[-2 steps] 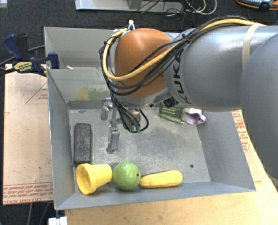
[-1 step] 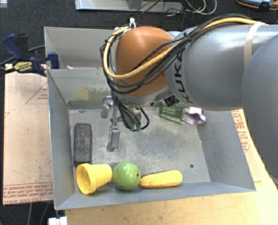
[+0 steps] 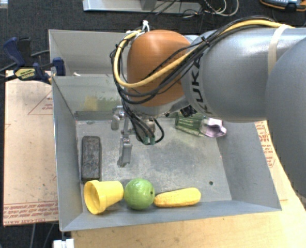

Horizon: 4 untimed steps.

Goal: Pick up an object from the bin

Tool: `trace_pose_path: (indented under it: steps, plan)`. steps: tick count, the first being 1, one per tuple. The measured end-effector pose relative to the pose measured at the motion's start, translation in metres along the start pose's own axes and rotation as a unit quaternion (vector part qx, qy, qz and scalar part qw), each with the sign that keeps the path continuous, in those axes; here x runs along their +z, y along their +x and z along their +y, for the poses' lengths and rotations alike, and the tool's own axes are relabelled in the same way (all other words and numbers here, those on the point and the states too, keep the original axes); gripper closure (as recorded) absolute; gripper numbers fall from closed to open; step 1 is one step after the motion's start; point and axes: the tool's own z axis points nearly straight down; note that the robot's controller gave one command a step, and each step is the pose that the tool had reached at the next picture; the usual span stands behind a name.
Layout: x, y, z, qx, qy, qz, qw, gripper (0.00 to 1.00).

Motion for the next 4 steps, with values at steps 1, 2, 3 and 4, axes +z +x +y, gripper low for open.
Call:
trace_pose_path:
  steps: [1, 2, 3, 4]
  plan:
    - [0.057, 0.017, 0.006, -0.026, 0.000, -0.0015, 0.9996, 0.00]
    - [0.116, 0.035, -0.004, -0.076, 0.000, -0.0008, 0.9971, 0.00]
    - [0.134, 0.064, 0.004, -0.073, 0.001, 0.0028, 0.9973, 0.00]
    - [0.135, 0.076, -0.005, -0.102, -0.001, -0.0010, 0.9948, 1.00]
